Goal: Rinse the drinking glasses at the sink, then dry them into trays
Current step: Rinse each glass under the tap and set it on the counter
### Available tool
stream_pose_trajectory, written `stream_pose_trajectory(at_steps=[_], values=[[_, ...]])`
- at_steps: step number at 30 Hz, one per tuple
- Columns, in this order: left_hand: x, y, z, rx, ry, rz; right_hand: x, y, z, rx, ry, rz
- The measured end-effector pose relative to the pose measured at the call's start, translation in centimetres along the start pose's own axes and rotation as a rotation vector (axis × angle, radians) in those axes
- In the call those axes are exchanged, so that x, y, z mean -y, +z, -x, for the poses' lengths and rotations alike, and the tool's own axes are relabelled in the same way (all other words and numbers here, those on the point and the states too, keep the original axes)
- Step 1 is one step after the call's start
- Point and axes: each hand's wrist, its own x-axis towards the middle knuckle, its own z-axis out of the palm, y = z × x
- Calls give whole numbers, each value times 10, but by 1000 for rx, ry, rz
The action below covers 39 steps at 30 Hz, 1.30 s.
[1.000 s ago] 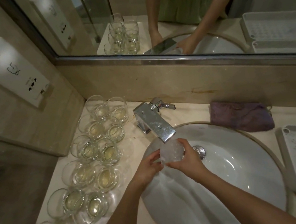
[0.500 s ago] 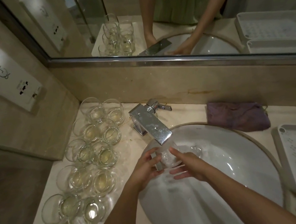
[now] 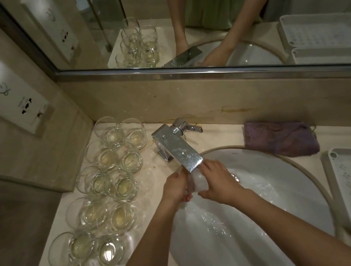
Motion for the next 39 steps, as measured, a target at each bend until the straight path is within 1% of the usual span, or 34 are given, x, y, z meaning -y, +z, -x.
stream_pose_trajectory(at_steps=[2, 3, 4, 6, 8, 10, 11, 13, 15, 17, 19, 22, 24, 26, 28, 31, 34, 35, 36, 37, 38, 39], values=[[2, 1, 3, 15, 58, -69, 2, 2, 0, 28, 14, 48], [4, 0, 4, 12, 83, -99, 3, 3, 1, 54, 43, 23], [7, 0, 5, 6, 101, -132, 3, 6, 2, 80, 103, -68], [16, -2, 5, 11, 118, -164, 3, 13, 4, 102, 271, -420], [24, -3, 7, 32, 131, -131, 0, 24, 4, 50, 450, -833], [31, -7, 8, 53, 150, -107, 2, 29, 4, 22, 574, -1197], [34, -9, 8, 64, 161, -107, 3, 28, 4, 34, 629, -1339], [39, -10, 8, 109, 191, -108, 5, 25, 5, 78, 746, -1549], [42, -7, 8, 147, 230, -93, 8, 23, 7, 119, 847, -1658], [41, -3, 9, 148, 258, -72, 10, 26, 7, 161, 889, -1721], [40, 0, 11, 193, 259, -29, 15, 27, 8, 211, 916, -1786], [41, -2, 10, 288, 242, -22, 16, 24, 10, 250, 965, -1813], [40, -5, 11, 345, 249, -96, 12, 24, 10, 280, 1001, -1825], [40, -5, 11, 355, 288, -177, 9, 23, 10, 328, 1016, -1808], [41, -4, 11, 307, 312, -166, 11, 17, 10, 391, 1000, -1772], [43, -1, 9, 195, 348, -116, 9, 15, 7, 442, 956, -1736], [41, 1, 8, 125, 394, -87, 1, 16, 9, 533, 900, -1611], [40, 1, 7, 105, 393, -68, -1, 17, 11, 518, 902, -1522], [38, 1, 7, 85, 395, -52, -1, 18, 13, 460, 903, -1395], [38, 0, 5, 70, 388, -58, 1, 18, 15, 354, 883, -1245], [38, 0, 3, 68, 381, -73, -1, 20, 16, 208, 852, -1085], [38, 0, 1, 79, 364, -100, -4, 19, 16, 92, 781, -1003]])
